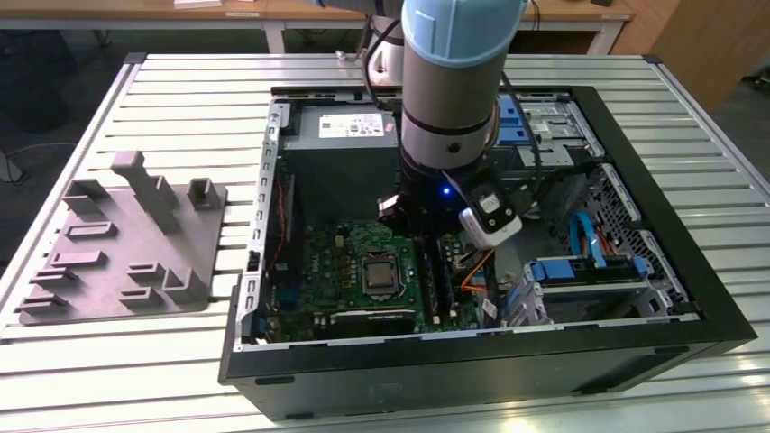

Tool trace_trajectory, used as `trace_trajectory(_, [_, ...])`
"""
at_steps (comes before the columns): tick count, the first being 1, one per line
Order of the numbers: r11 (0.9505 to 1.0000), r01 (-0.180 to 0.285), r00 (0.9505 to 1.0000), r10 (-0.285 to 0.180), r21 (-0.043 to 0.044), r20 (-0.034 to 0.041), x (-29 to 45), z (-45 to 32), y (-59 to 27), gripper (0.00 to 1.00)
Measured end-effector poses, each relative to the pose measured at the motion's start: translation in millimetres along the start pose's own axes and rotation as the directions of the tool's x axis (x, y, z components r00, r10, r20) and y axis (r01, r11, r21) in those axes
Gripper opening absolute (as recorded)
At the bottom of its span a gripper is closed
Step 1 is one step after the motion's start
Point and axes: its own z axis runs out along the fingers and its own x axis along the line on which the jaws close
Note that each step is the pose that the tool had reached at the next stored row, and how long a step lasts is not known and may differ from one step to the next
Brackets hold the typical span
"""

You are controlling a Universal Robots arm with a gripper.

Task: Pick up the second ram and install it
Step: 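Press down the second ram until it locks into place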

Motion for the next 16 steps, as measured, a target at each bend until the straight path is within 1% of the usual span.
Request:
trace_trajectory(4, [1.0000,0.000,1.0000,0.000,0.0016,-0.0005,0.3,3.1,1.1,0.10])
trace_trajectory(9, [1.0000,0.000,1.0000,0.000,0.0005,-0.0002,0.3,4.5,6.7,0.10])
trace_trajectory(16, [1.0000,0.000,1.0000,0.000,0.0000,0.0000,0.2,4.9,18.1,0.10])
